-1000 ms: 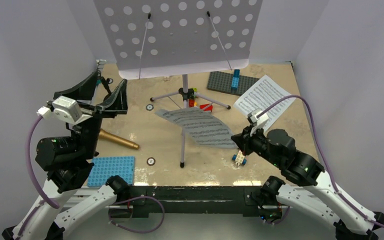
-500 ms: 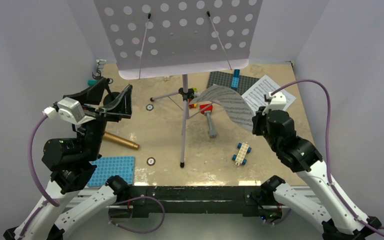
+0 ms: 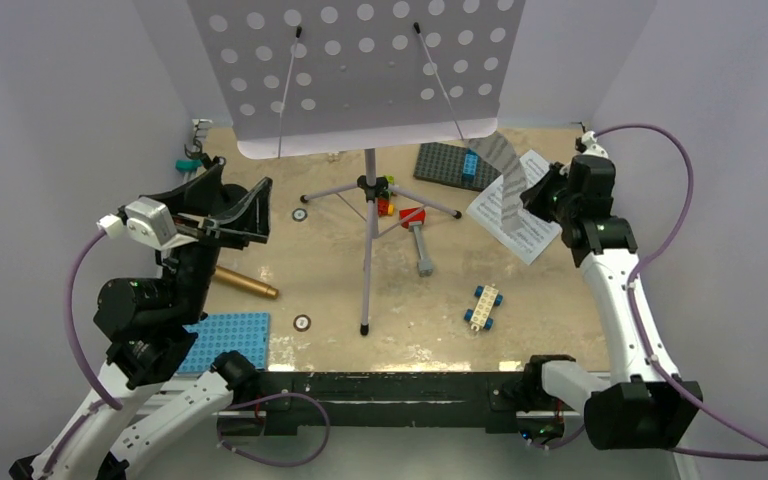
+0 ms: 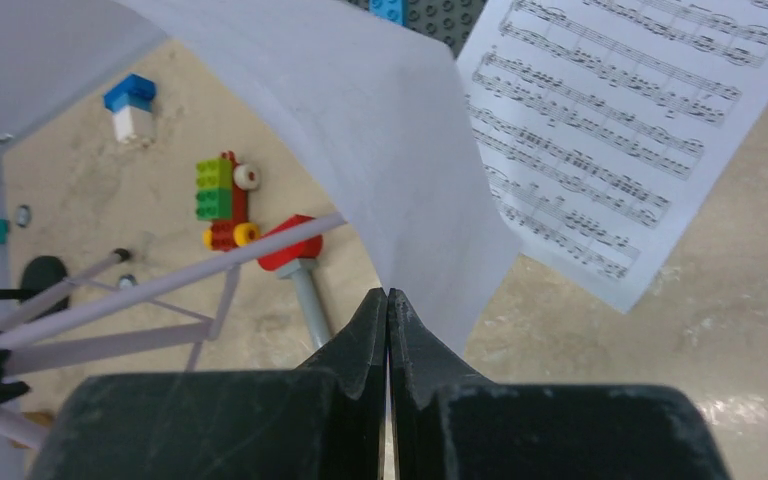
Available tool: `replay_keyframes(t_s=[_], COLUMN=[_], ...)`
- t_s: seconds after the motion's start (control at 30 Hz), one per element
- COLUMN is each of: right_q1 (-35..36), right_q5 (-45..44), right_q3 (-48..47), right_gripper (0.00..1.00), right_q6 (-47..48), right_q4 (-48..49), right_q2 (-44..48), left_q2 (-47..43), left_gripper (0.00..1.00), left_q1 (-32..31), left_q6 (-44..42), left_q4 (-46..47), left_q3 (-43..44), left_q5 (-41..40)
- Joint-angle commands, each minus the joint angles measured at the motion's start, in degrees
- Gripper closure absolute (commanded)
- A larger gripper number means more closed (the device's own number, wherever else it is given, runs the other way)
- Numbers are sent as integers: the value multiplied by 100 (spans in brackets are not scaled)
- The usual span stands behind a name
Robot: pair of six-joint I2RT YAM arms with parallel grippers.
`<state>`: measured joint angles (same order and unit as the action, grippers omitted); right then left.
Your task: Pack up the instrument practice props
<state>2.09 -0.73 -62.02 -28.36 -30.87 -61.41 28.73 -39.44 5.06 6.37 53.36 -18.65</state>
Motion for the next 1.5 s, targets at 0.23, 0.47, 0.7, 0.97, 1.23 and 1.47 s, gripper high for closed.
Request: replay_keyframes(t_s=[0.23,0.47,0.7,0.97,1.23,1.47], right_q1=[-1078,-1201,-1561,-1615,-1757,-1833], right_q5=[2889,2614,2093,1277,832,493], right_q3=[-1870,-311,753,991,1010,498], right_gripper=[100,100,100,100,100,100], right_q6=[-1302,-1549,-1309,-996,-672,-467], right_q4=[1375,2459,2683,2347,2029,1287], right_q2=[-1258,-1311,-2001,-2145,-2543,-2925], left_q2=[391,581,445,269,255,113], left_gripper=[10,9,9,9,10,9], left_q1=[-7,-2,-2,-3,-2,-3], left_q6=[118,390,733,987,1180,1318], left_q4=[404,549,368,303,153,-194], left_q3=[-161,-360,-643,-871,-985,-1019], left_q5=[134,229,241,230,345,303])
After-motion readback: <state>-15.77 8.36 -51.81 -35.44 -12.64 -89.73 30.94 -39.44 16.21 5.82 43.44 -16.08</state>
